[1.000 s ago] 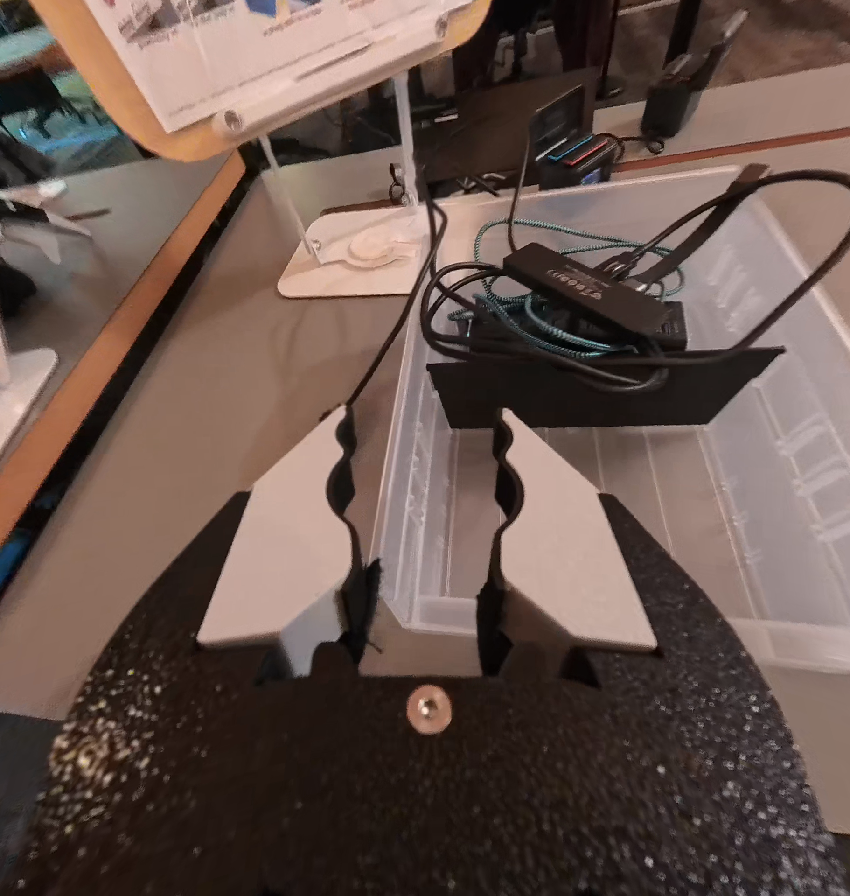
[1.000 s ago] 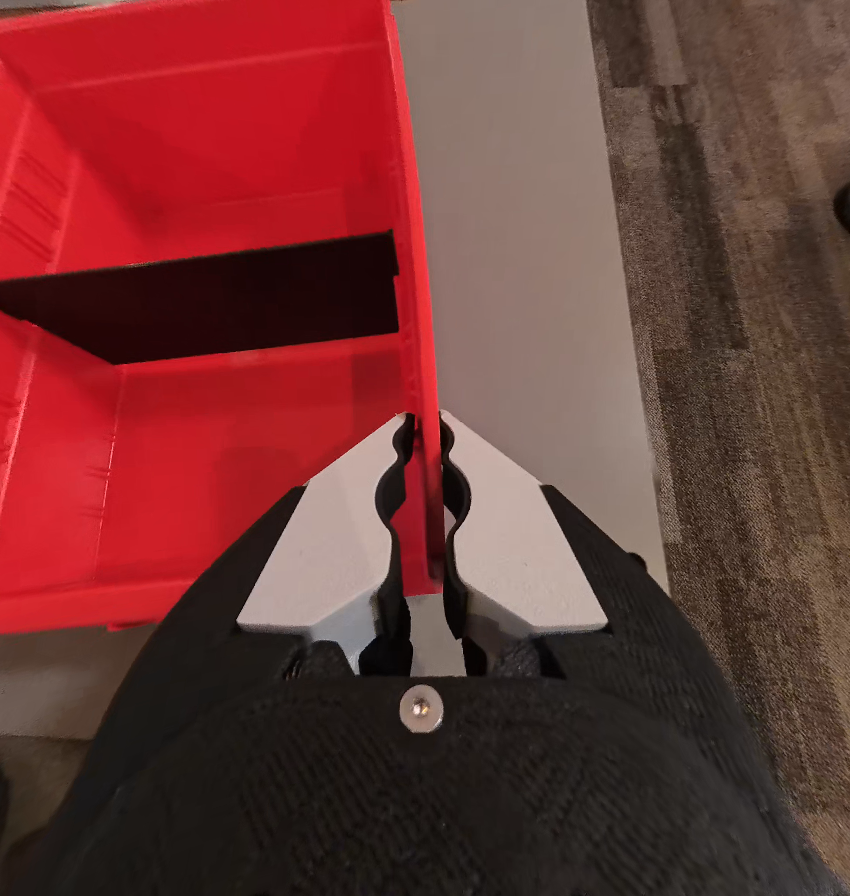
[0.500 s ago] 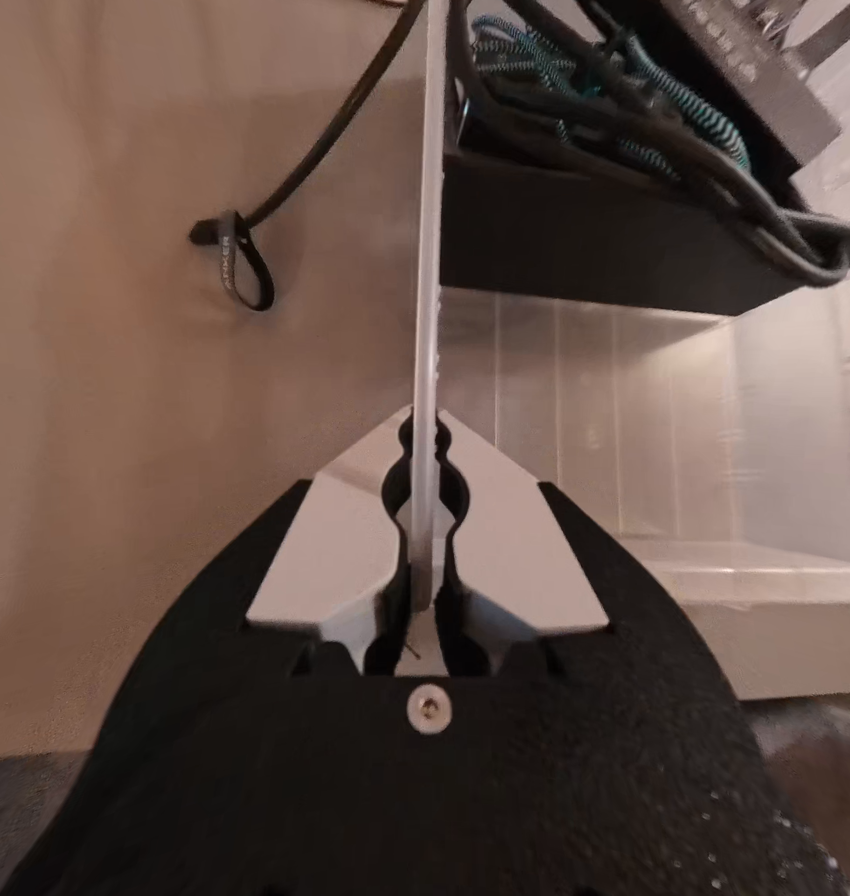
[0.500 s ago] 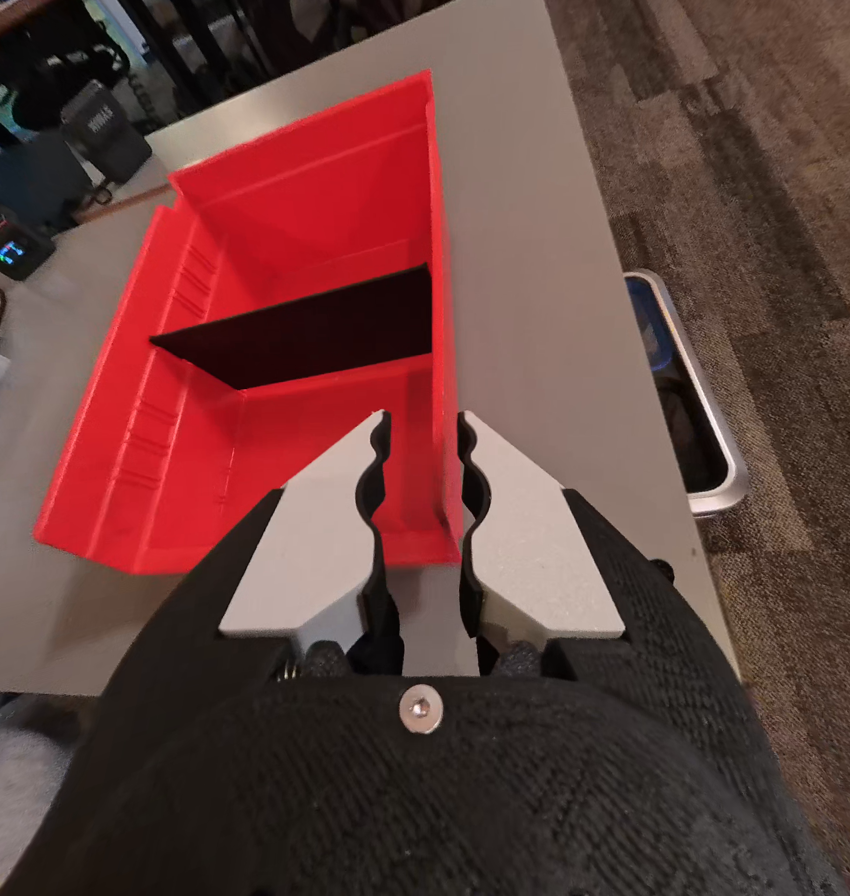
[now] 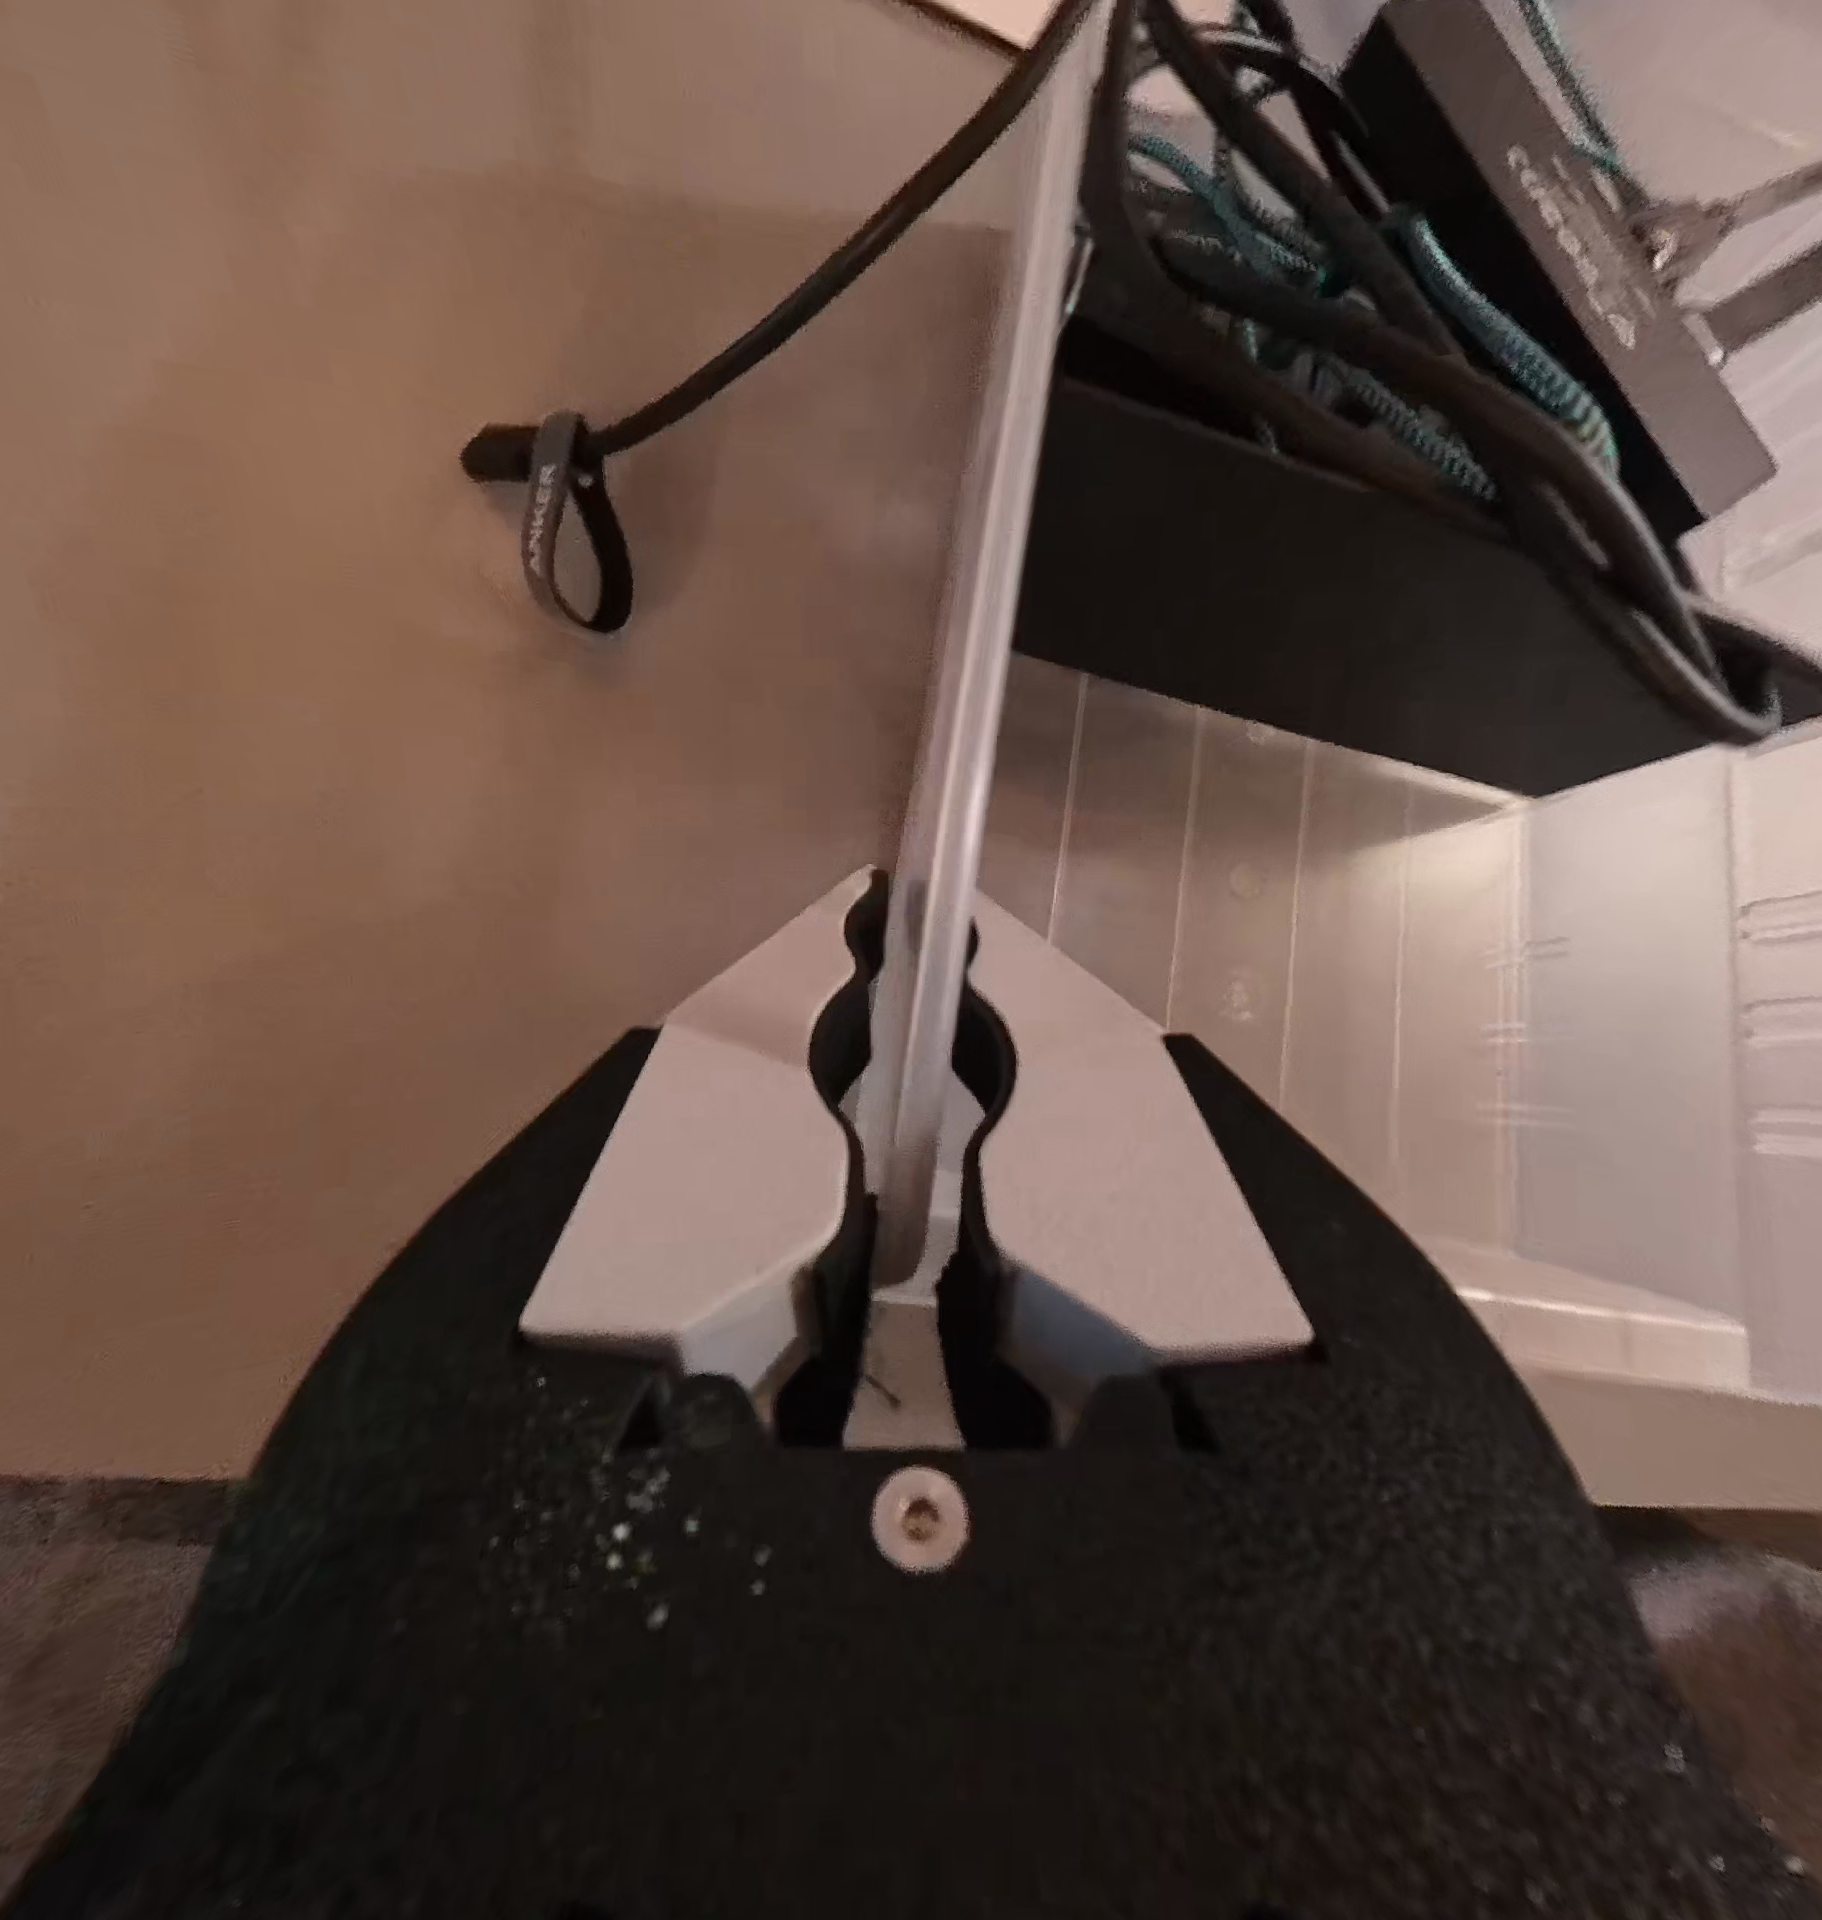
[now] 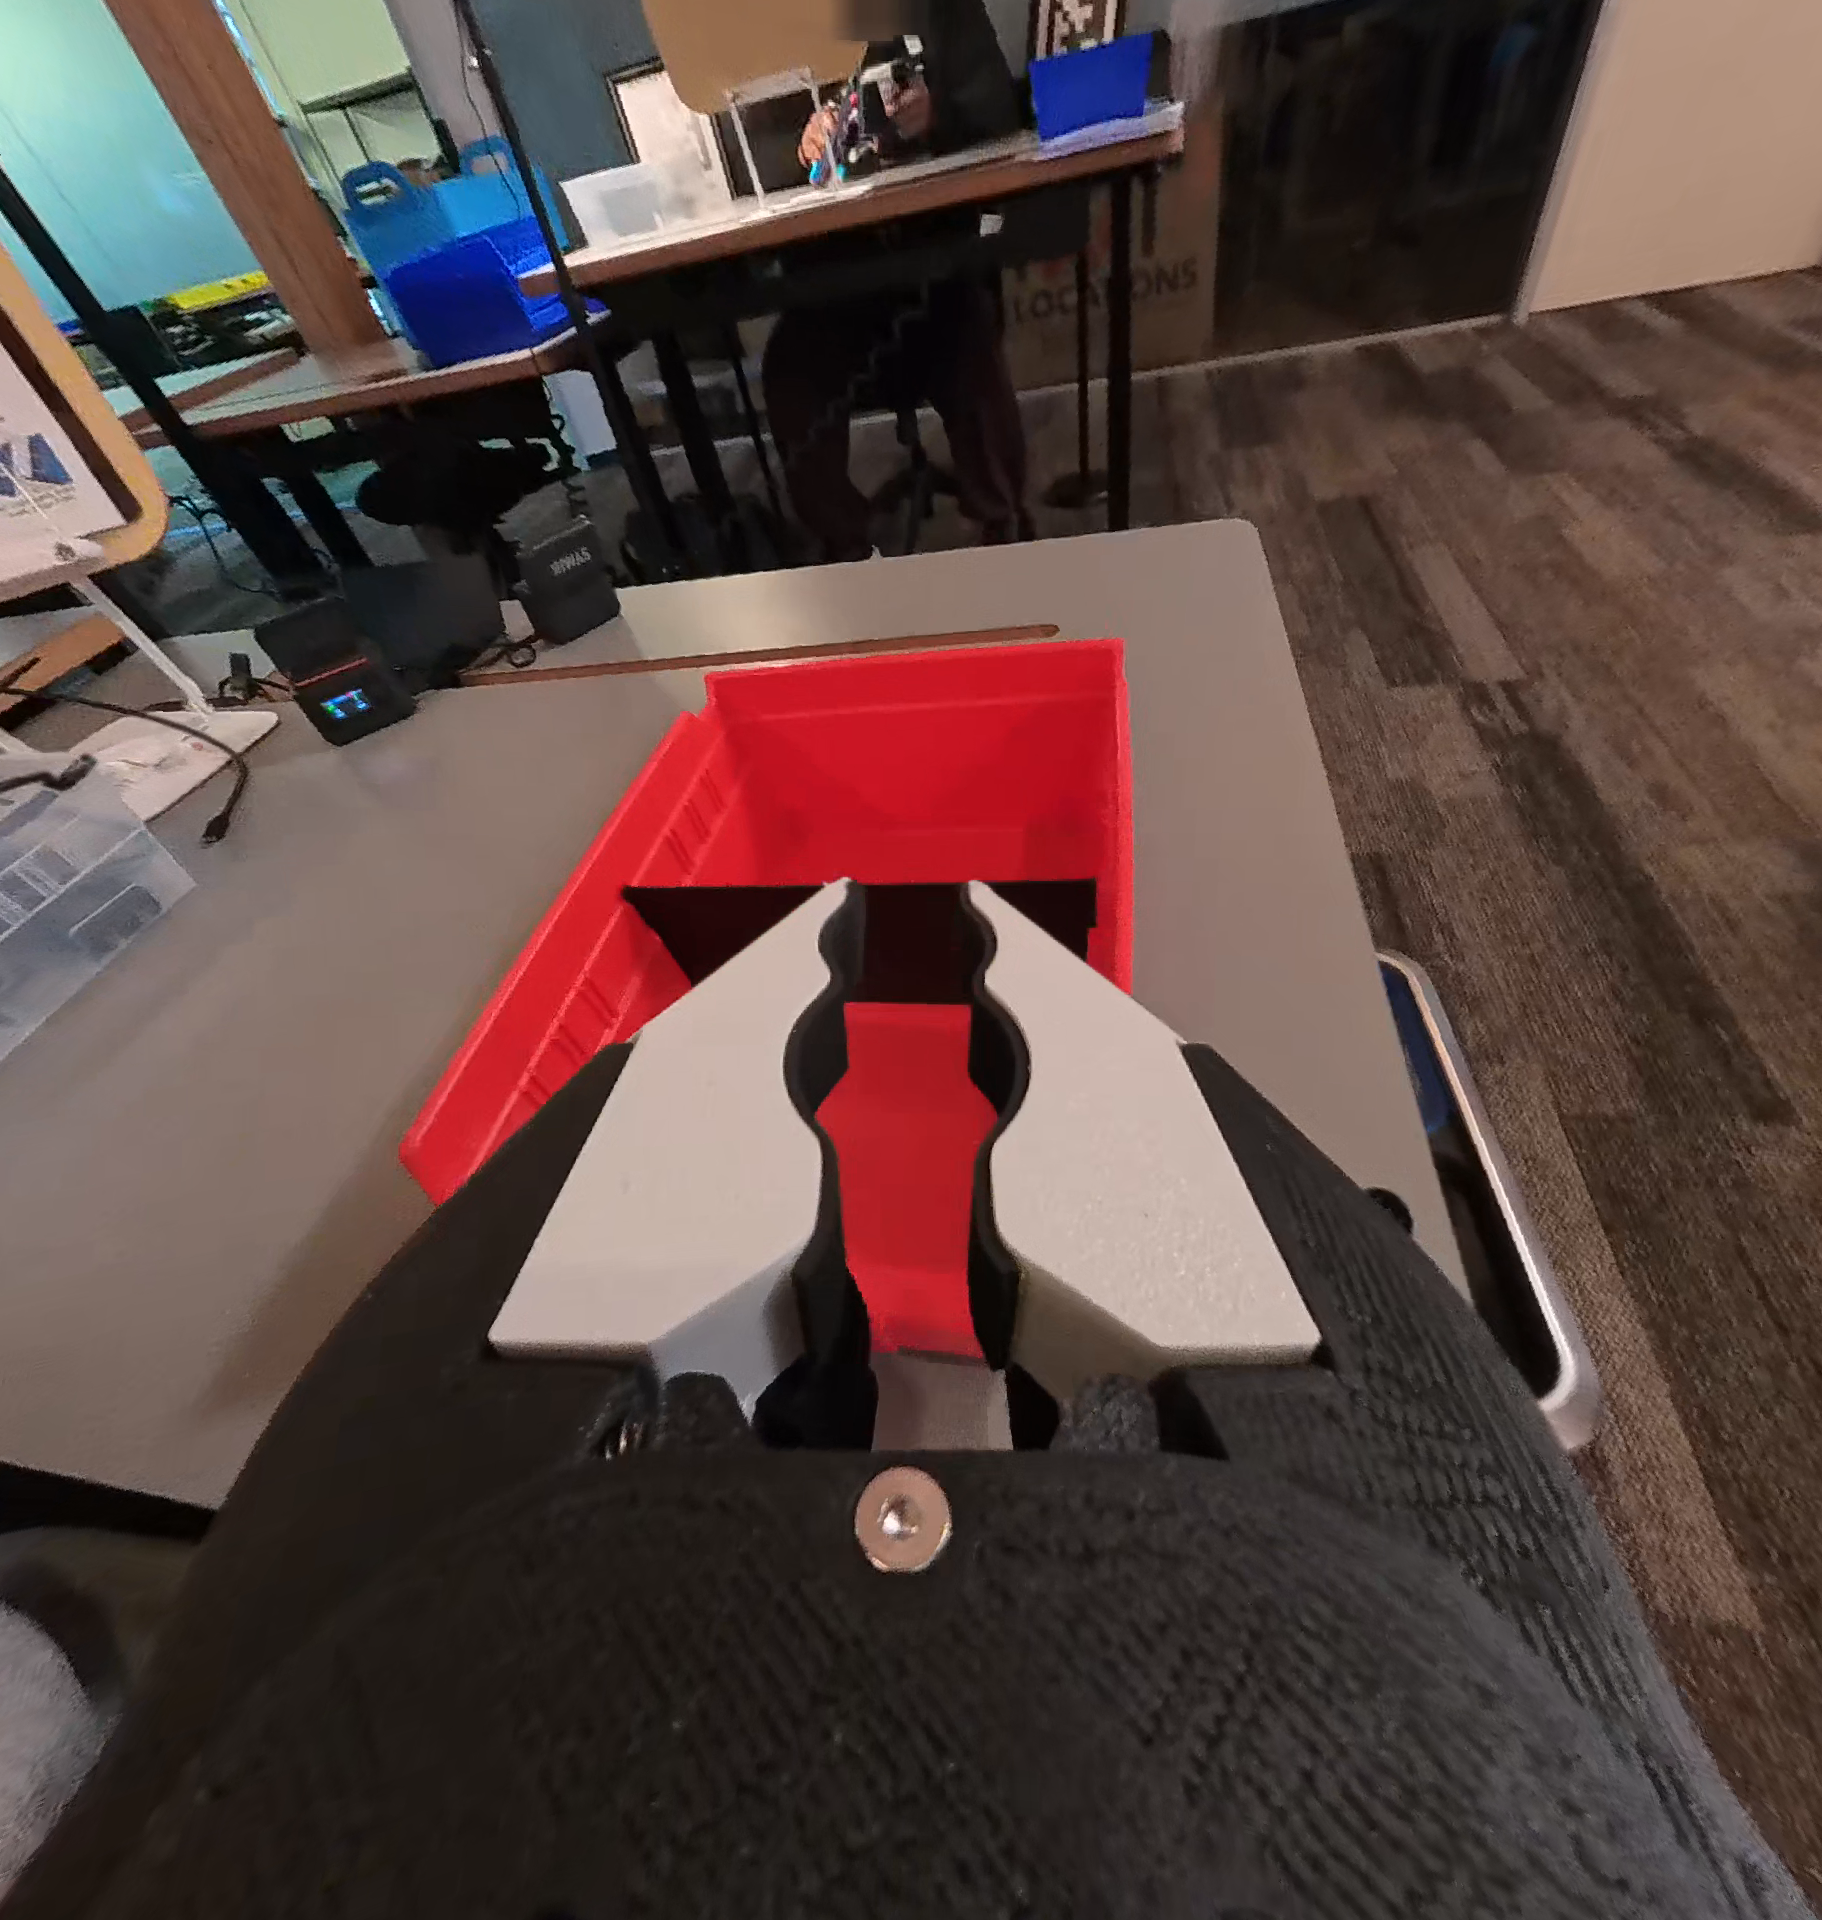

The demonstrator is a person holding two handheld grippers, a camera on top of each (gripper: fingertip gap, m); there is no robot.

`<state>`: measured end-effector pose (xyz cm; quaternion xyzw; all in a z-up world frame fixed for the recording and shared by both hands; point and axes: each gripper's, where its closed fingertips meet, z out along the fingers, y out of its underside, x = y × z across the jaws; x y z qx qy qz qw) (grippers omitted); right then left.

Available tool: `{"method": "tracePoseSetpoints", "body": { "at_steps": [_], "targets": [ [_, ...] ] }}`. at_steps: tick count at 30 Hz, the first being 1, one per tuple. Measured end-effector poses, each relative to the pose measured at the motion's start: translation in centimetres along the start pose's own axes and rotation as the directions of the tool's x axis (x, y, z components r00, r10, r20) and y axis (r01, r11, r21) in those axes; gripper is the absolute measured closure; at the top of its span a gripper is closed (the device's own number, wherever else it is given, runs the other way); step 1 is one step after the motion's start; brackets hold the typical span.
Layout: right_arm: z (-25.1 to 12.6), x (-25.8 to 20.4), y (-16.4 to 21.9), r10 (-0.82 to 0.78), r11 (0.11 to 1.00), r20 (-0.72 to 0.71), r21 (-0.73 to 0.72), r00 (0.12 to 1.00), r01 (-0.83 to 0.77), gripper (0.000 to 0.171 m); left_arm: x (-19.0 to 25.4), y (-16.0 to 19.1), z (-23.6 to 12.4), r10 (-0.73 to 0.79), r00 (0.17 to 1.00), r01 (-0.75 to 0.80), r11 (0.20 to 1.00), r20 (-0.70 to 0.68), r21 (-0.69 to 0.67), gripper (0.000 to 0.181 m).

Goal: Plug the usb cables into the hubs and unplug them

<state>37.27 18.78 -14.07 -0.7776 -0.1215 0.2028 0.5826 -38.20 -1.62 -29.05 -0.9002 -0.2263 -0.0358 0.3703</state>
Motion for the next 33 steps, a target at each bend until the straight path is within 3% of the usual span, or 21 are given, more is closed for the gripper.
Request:
{"method": "tracePoseSetpoints", "body": {
  "at_steps": [1, 3, 6, 8, 10, 12, 15, 18, 21, 24, 30, 33],
  "targets": [
    [0.1, -0.2, 0.0, -0.002, 1.000, 0.002, -0.001, 1.000, 0.002, 0.155, -0.7, 0.0, -0.3, -0.036, 0.999, 0.036, 0.999, 0.010, -0.002, 0.171],
    [0.2, -0.4, 0.1, 0.001, 1.000, 0.004, -0.012, 1.000, -0.001, 0.155, -2.4, -0.3, -1.6, -0.069, 0.992, 0.066, 0.997, 0.103, 0.030, 0.150],
    [0.1, -0.6, -0.2, -0.003, 1.000, -0.006, -0.003, 1.000, 0.003, 0.153, -2.5, -3.2, -5.9, -0.037, 0.971, -0.017, 0.975, 0.237, 0.220, 0.130],
    [0.0, -1.0, -0.6, -0.007, 1.000, 0.002, 0.015, 1.000, 0.007, 0.153, 0.6, -6.1, -8.2, 0.028, 0.980, -0.096, 0.934, 0.198, 0.344, 0.129],
    [0.1, -1.6, -1.1, -0.014, 0.999, 0.021, 0.032, 1.000, 0.013, 0.153, 5.1, -8.4, -8.8, 0.121, 0.990, -0.138, 0.916, 0.067, 0.376, 0.129],
    [0.5, -2.2, -1.1, -0.023, 0.999, 0.045, 0.031, 0.999, 0.021, 0.153, 9.5, -10.0, -7.8, 0.179, 0.978, -0.135, 0.932, -0.105, 0.336, 0.128],
    [1.1, -2.8, -0.7, -0.039, 0.999, 0.069, 0.001, 0.997, 0.039, 0.152, 12.5, -12.1, -4.1, 0.192, 0.949, -0.142, 0.969, -0.248, 0.204, 0.131],
    [1.5, -3.0, -0.2, -0.051, 0.998, 0.078, -0.027, 0.996, 0.054, 0.152, 12.9, -12.3, 0.5, 0.014, 0.934, -0.030, 0.999, -0.358, -0.039, 0.132],
    [1.6, -3.2, 0.0, -0.069, 0.997, 0.091, -0.037, 0.993, 0.072, 0.151, 11.2, -12.3, 4.0, -0.097, 0.949, 0.046, 0.984, -0.301, -0.170, 0.130],
    [1.6, -3.2, 0.1, -0.075, 0.996, 0.103, -0.038, 0.992, 0.079, 0.151, 8.3, -13.5, 5.9, -0.148, 0.973, 0.125, 0.983, -0.179, -0.133, 0.124],
    [1.7, -2.4, 0.6, -0.051, 0.997, 0.102, -0.049, 0.994, 0.056, 0.151, 9.1, -11.3, 7.5, -0.254, 0.939, 0.185, 0.941, -0.231, -0.282, 0.123],
    [1.7, -2.1, 0.9, -0.041, 0.997, 0.099, -0.059, 0.994, 0.047, 0.151, 10.9, -11.4, 7.4, -0.316, 0.885, 0.211, 0.927, -0.343, -0.310, 0.118]
  ]
}}
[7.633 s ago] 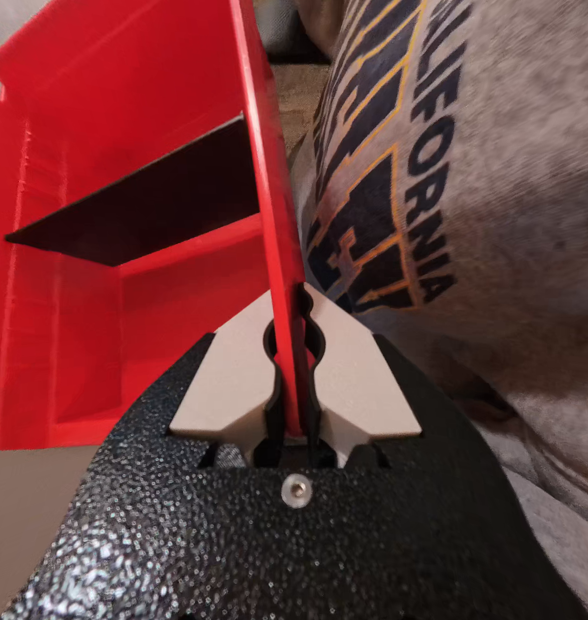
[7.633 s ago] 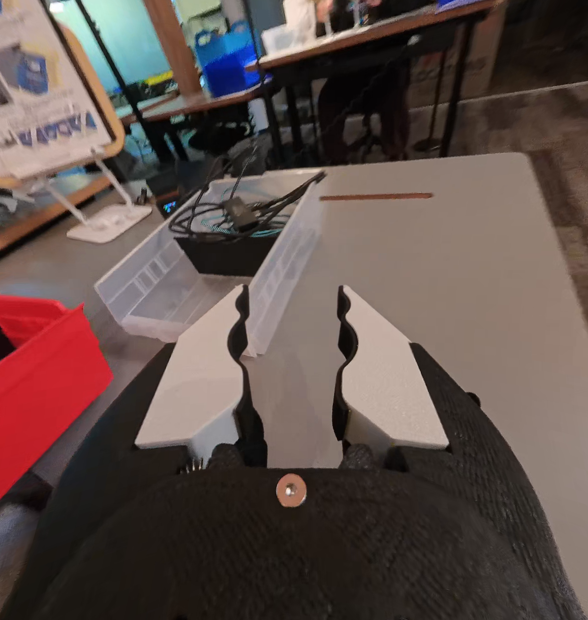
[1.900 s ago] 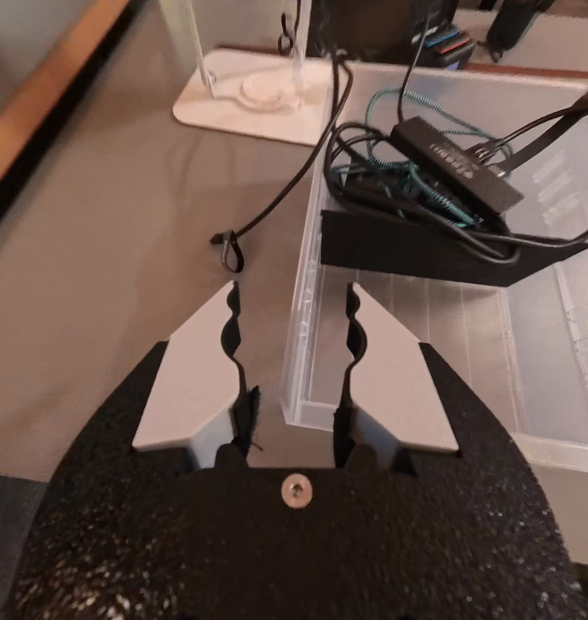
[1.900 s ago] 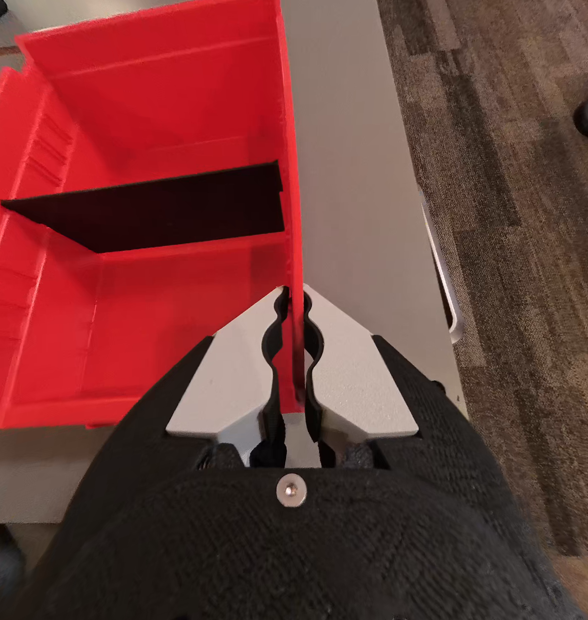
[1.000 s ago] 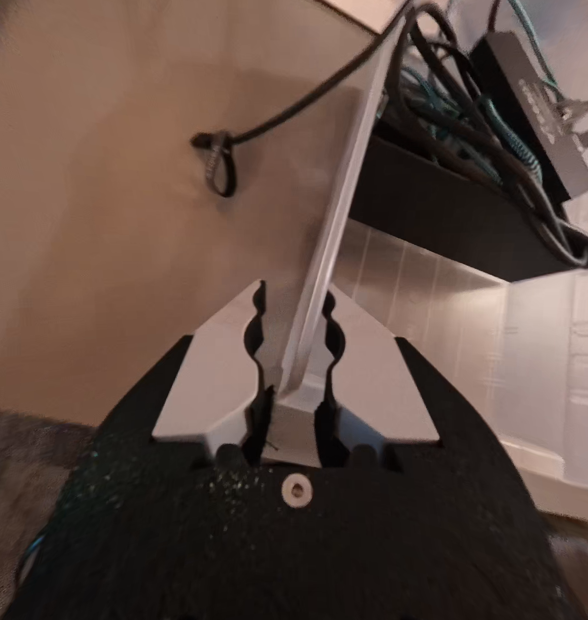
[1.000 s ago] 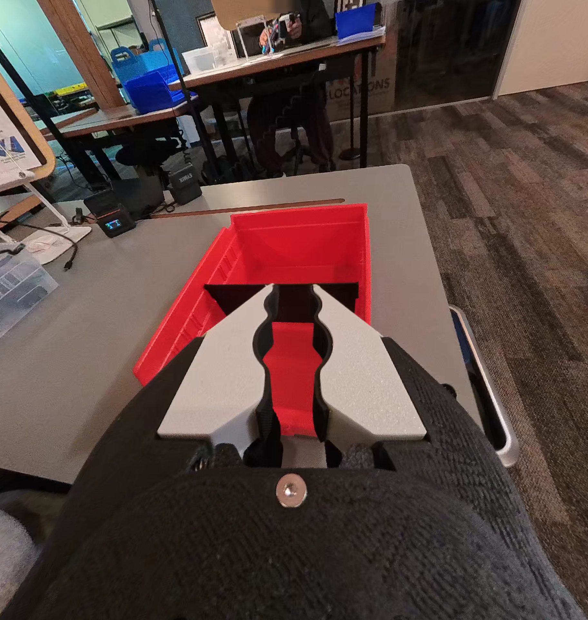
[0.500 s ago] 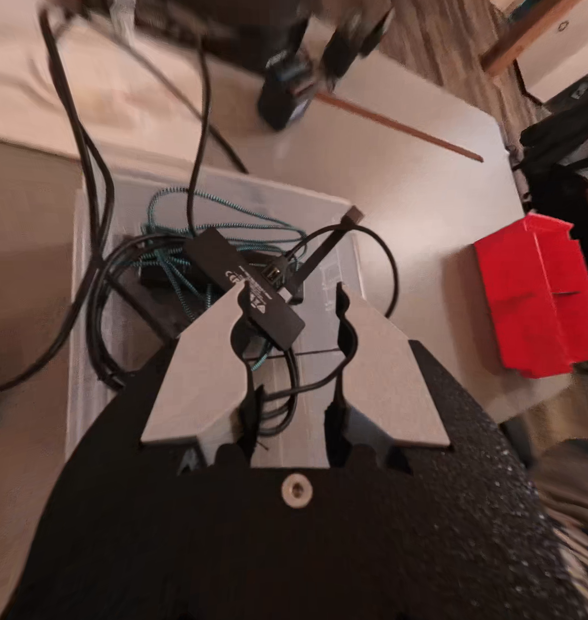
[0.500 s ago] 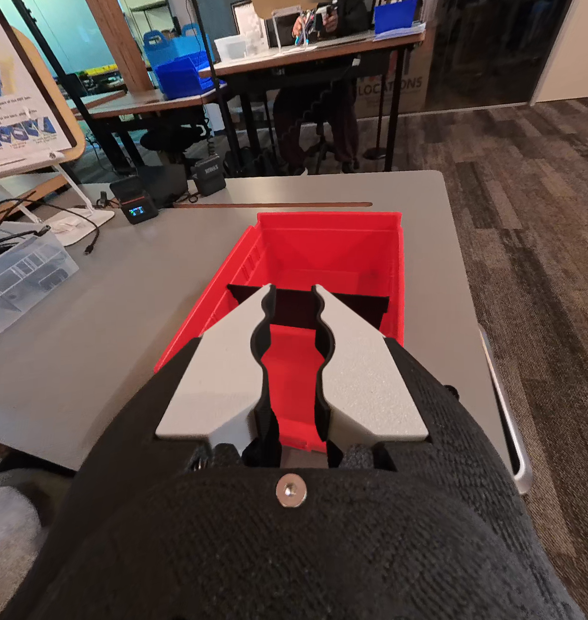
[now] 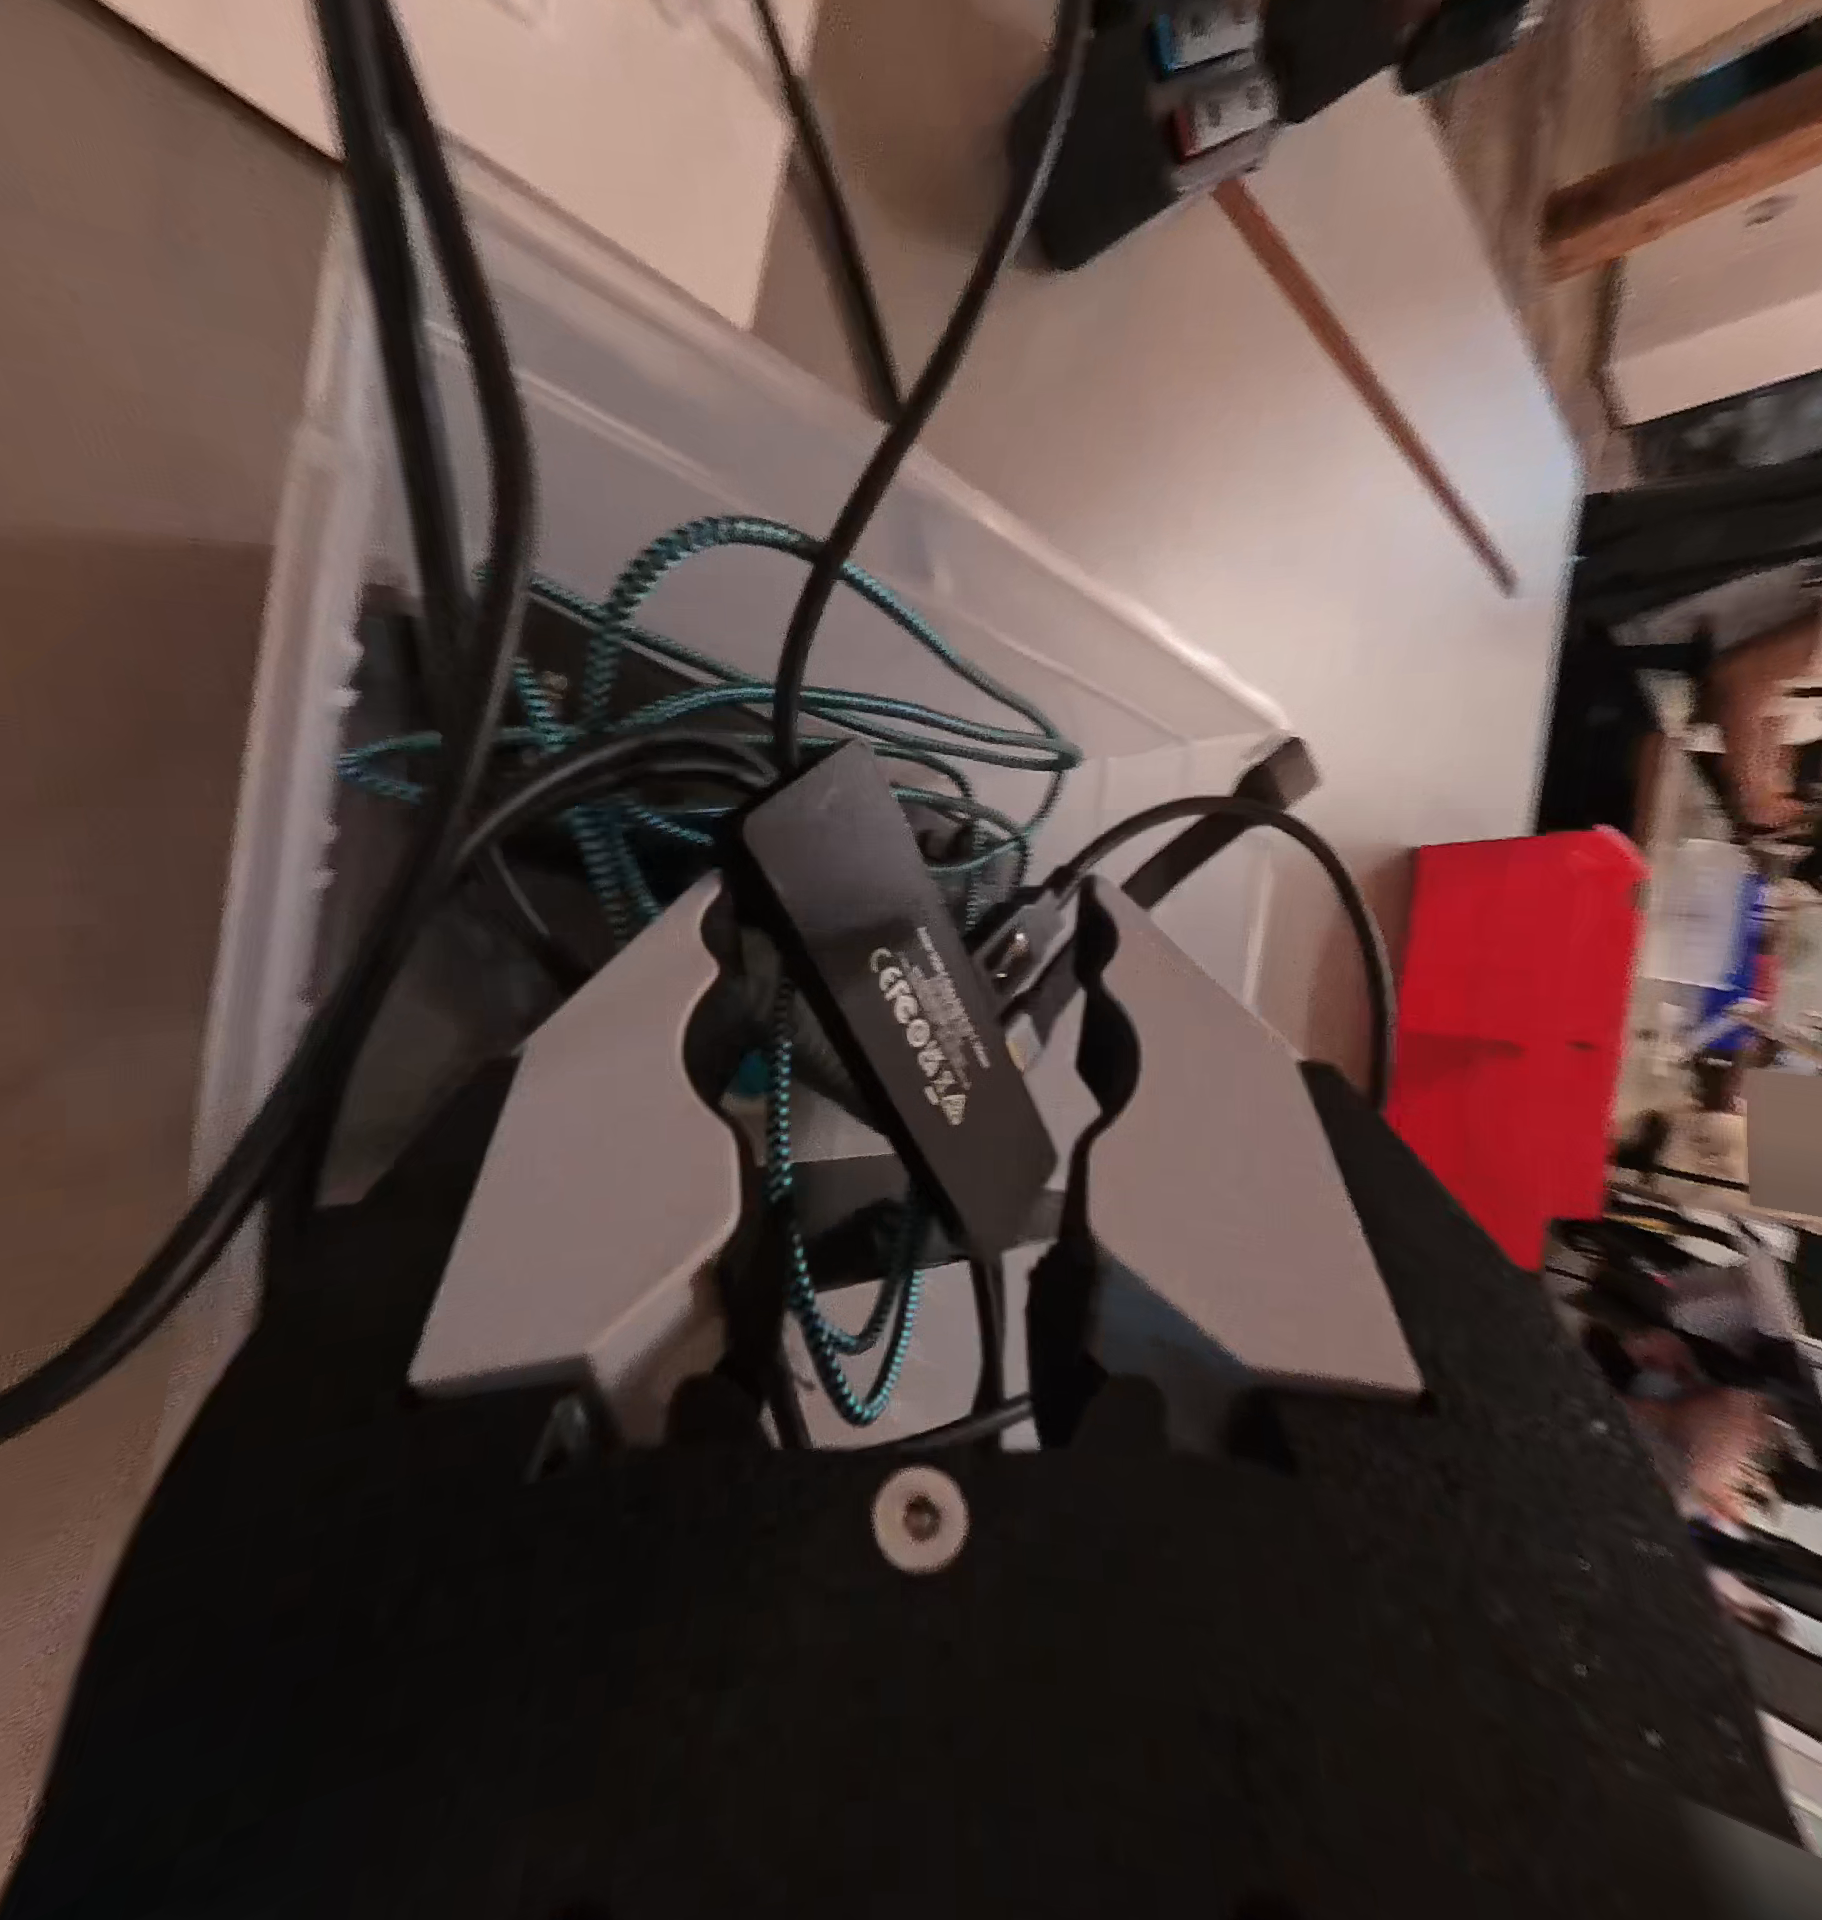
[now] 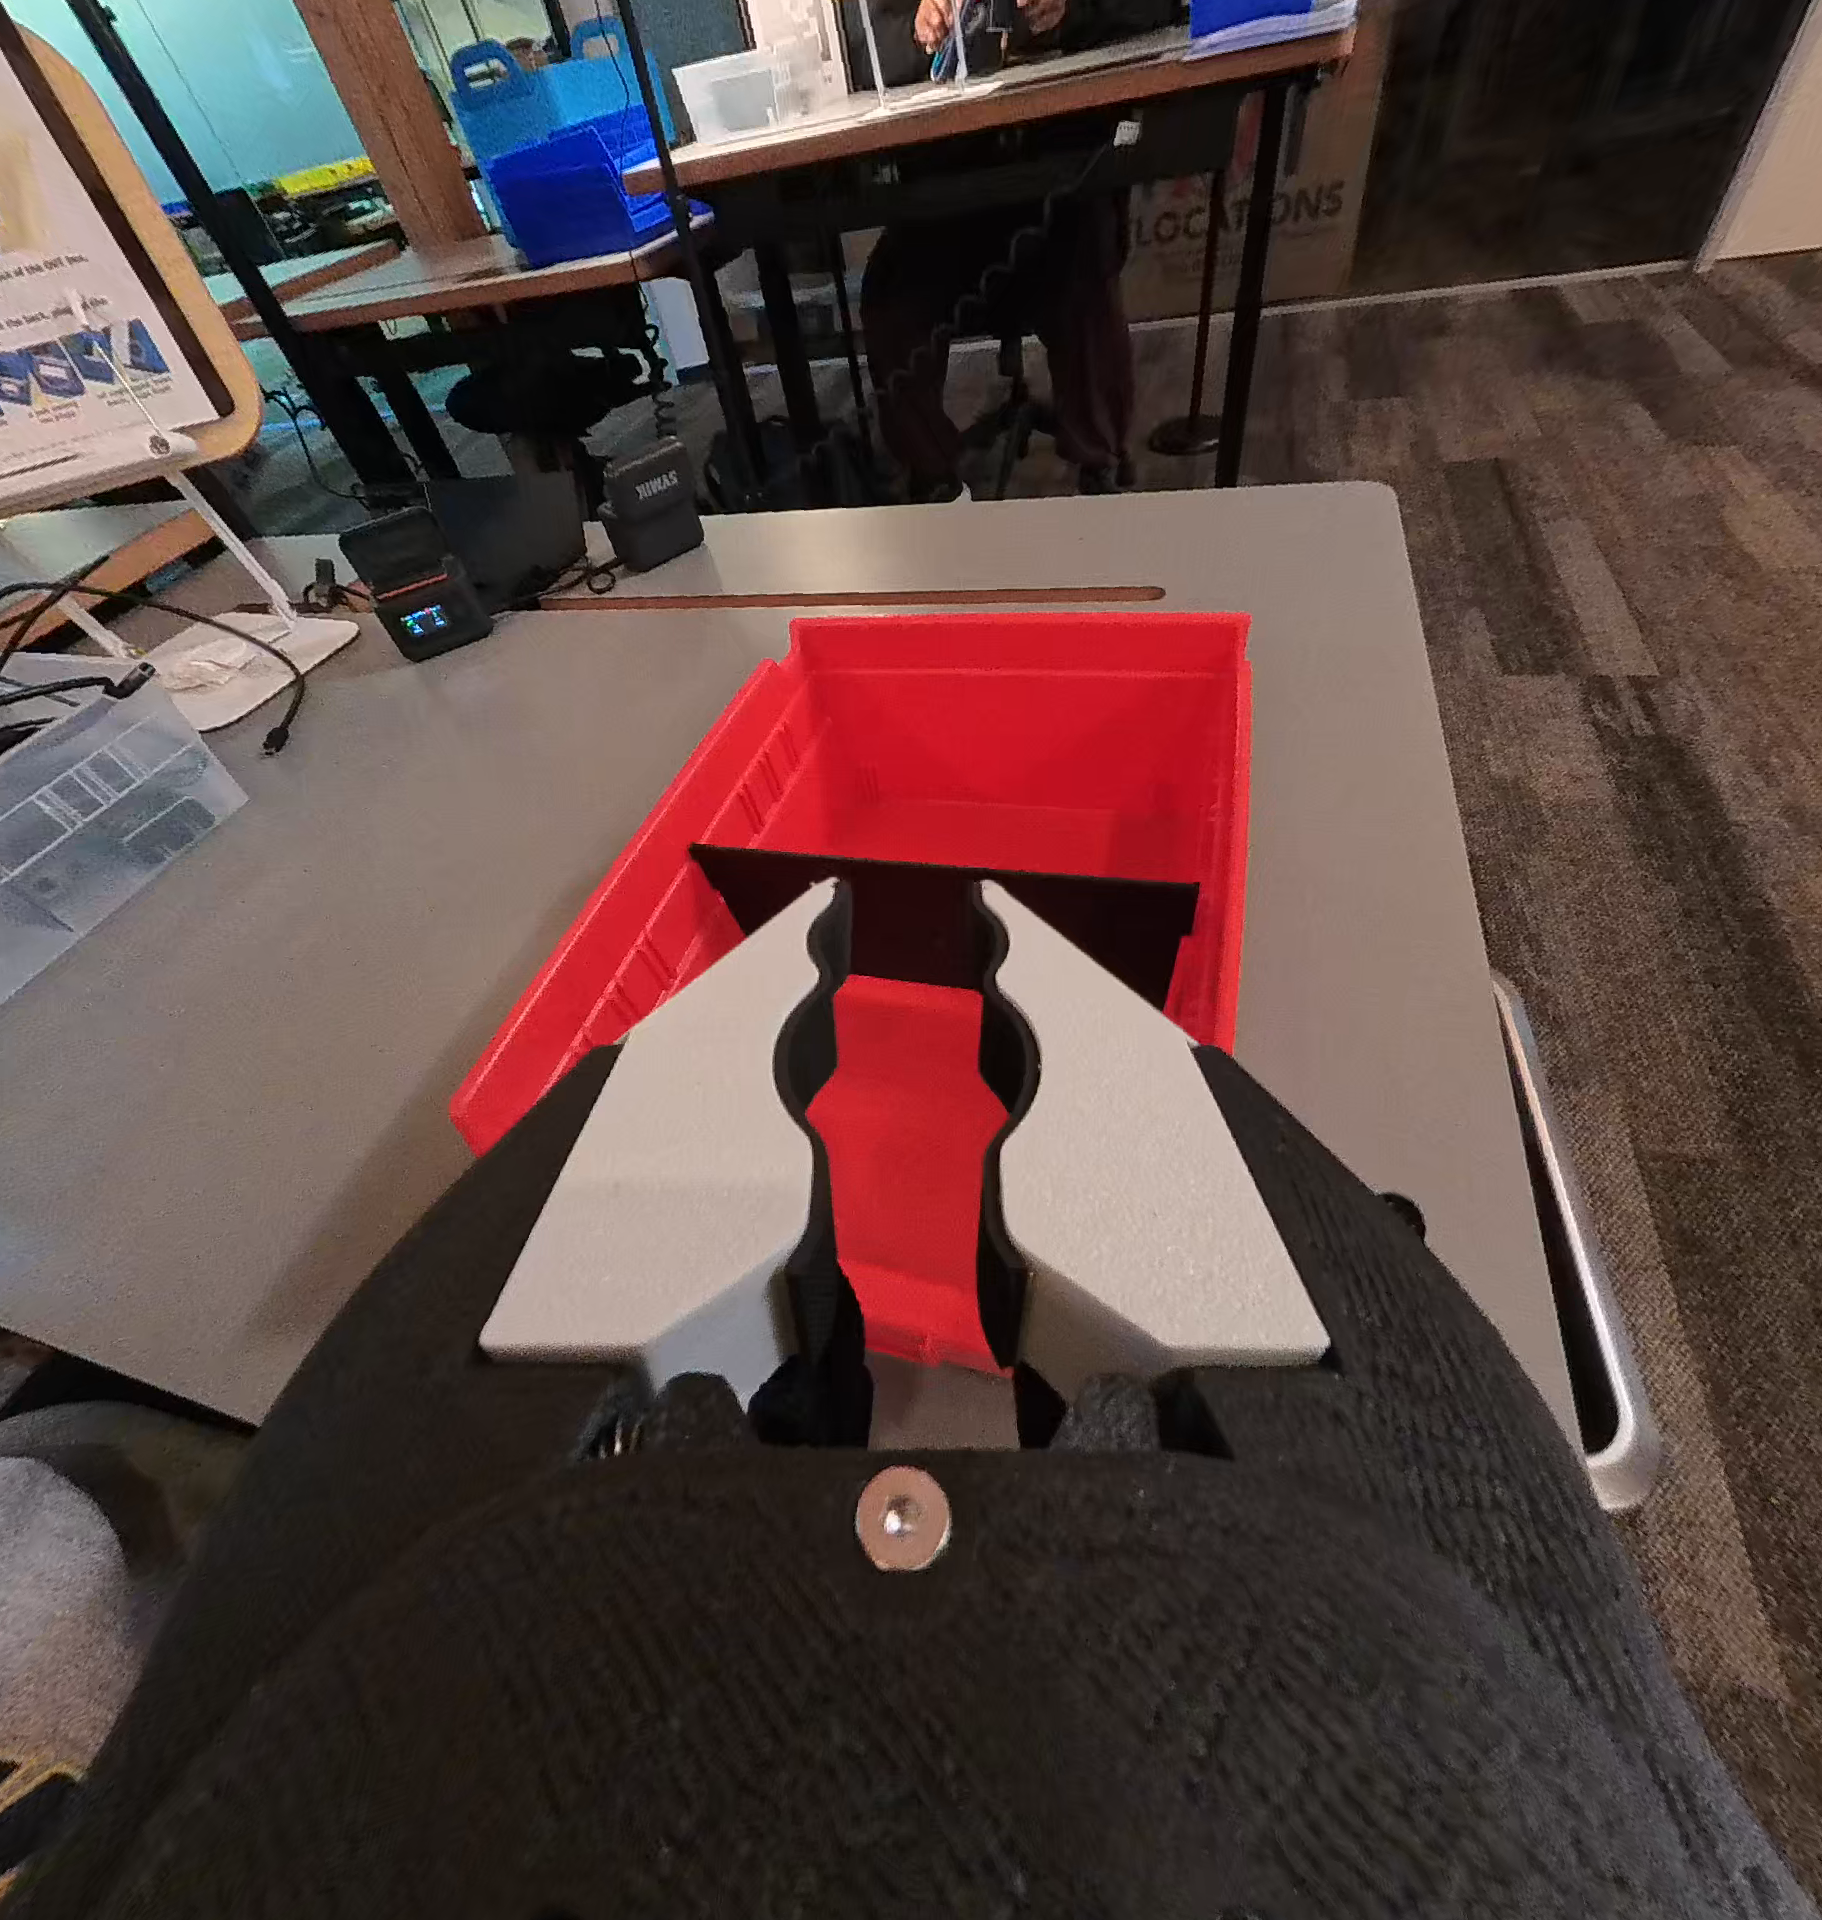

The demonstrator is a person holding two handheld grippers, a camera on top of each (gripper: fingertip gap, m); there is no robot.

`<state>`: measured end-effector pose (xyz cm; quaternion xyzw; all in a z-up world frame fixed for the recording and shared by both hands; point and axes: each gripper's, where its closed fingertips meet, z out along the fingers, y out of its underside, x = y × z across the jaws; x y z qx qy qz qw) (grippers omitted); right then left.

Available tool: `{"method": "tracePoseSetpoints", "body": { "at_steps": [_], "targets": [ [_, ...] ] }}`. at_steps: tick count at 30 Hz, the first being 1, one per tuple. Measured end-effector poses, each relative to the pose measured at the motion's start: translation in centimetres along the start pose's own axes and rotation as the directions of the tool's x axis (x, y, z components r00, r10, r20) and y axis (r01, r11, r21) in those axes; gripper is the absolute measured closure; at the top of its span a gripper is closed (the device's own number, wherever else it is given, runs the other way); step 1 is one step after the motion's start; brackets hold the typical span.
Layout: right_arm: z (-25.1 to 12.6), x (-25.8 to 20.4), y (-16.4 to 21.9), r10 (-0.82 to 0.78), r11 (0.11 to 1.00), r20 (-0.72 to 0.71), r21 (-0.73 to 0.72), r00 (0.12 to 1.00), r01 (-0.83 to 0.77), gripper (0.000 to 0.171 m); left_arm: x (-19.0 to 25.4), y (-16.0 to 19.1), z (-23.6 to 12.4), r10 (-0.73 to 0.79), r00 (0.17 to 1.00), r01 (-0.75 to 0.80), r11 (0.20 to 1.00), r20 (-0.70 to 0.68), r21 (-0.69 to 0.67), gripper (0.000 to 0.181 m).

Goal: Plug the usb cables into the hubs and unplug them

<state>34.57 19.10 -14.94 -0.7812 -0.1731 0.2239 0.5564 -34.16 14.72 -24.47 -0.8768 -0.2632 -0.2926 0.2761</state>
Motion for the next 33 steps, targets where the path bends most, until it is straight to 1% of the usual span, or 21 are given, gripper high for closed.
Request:
{"method": "tracePoseSetpoints", "body": {
  "at_steps": [1, 3, 5, 6, 7, 9, 10, 11, 13, 14, 17, 18, 19, 20, 22, 25, 28, 31, 33],
  "targets": [
    [0.0, 0.0, 0.1, 0.000, 1.000, 0.000, -0.003, 1.000, 0.000, 0.151, 0.4, 0.0, 0.0, -0.016, 0.999, 0.017, 1.000, -0.033, 0.001, 0.114],
    [-0.1, 0.1, 0.1, -0.002, 1.000, -0.002, -0.006, 1.000, 0.002, 0.151, 0.8, -0.3, -0.2, -0.021, 0.997, 0.022, 1.000, -0.078, 0.017, 0.115],
    [-0.1, 0.1, 0.1, -0.003, 1.000, -0.001, -0.003, 1.000, 0.003, 0.151, 1.4, -0.8, -0.9, -0.016, 0.990, 0.024, 0.998, -0.137, 0.056, 0.125],
    [-0.1, 0.1, 0.1, -0.002, 1.000, 0.000, -0.002, 1.000, 0.002, 0.151, 2.0, -1.2, -1.5, -0.016, 0.981, 0.034, 0.995, -0.193, 0.089, 0.131],
    [-0.1, 0.1, 0.1, 0.000, 1.000, 0.001, -0.002, 1.000, 0.000, 0.150, 2.8, -1.7, -2.1, -0.019, 0.964, 0.054, 0.991, -0.267, 0.126, 0.141],
    [0.0, 0.2, 0.3, 0.002, 1.000, 0.001, -0.009, 1.000, -0.002, 0.150, 4.8, -2.5, -3.5, -0.029, 0.900, 0.116, 0.978, -0.435, 0.174, 0.165],
    [0.0, 0.2, 0.4, 0.001, 1.000, 0.001, -0.014, 1.000, -0.001, 0.150, 5.3, -2.4, -3.7, -0.033, 0.879, 0.128, 0.977, -0.476, 0.168, 0.167],
    [0.1, 0.1, 0.5, 0.000, 1.000, 0.002, -0.019, 1.000, 0.000, 0.150, 5.5, -1.9, -3.4, -0.034, 0.876, 0.116, 0.983, -0.481, 0.142, 0.167],
    [0.2, 0.0, 0.6, -0.003, 1.000, 0.005, -0.029, 1.000, 0.003, 0.150, 4.9, -0.5, -1.9, -0.010, 0.916, 0.047, 0.995, -0.402, 0.084, 0.159],
    [0.3, 0.0, 0.7, -0.007, 0.999, 0.008, -0.034, 1.000, 0.007, 0.150, 4.8, -0.1, -1.4, 0.029, 0.931, -0.003, 0.997, -0.364, 0.072, 0.158],
    [0.3, -0.3, 1.0, -0.030, 0.998, 0.018, -0.051, 0.999, 0.031, 0.150, 5.4, 1.2, -0.3, 0.160, 0.939, -0.157, 0.987, -0.305, 0.038, 0.158],
    [0.3, -0.4, 1.1, -0.042, 0.997, 0.019, -0.057, 0.999, 0.043, 0.149, 5.4, 1.8, 0.0, 0.203, 0.940, -0.207, 0.978, -0.275, 0.013, 0.162],
    [0.4, -0.4, 1.2, -0.052, 0.996, 0.021, -0.065, 0.998, 0.054, 0.149, 5.2, 2.3, 0.2, 0.247, 0.940, -0.256, 0.967, -0.235, -0.010, 0.171],
    [0.5, -0.5, 1.4, -0.061, 0.995, 0.024, -0.075, 0.998, 0.063, 0.149, 5.3, 2.4, 0.1, 0.302, 0.930, -0.309, 0.951, -0.208, -0.002, 0.172],
    [0.7, -0.6, 2.0, -0.079, 0.991, 0.032, -0.105, 0.996, 0.082, 0.148, 6.1, 1.6, -0.6, 0.399, 0.904, -0.395, 0.917, -0.150, 0.056, 0.172],
    [1.2, -0.6, 3.2, -0.134, 0.974, 0.025, -0.178, 0.991, 0.136, 0.147, 9.8, 0.4, -2.8, 0.500, 0.853, -0.478, 0.864, -0.150, 0.160, 0.173],
    [1.6, -0.4, 3.8, -0.171, 0.958, -0.006, -0.233, 0.985, 0.165, 0.148, 15.0, -1.1, -5.9, 0.627, 0.772, -0.589, 0.766, -0.100, 0.258, 0.173],
    [1.8, -1.4, 2.6, -0.140, 0.974, 0.021, -0.175, 0.990, 0.141, 0.149, 21.4, -2.0, -9.5, 0.753, 0.658, -0.710, 0.622, -0.004, 0.329, 0.173],
    [1.6, -2.3, 1.6, -0.137, 0.982, 0.051, -0.121, 0.989, 0.142, 0.149, 26.0, -1.8, -11.8, 0.817, 0.576, -0.769, 0.529, 0.032, 0.360, 0.173]
  ]
}}
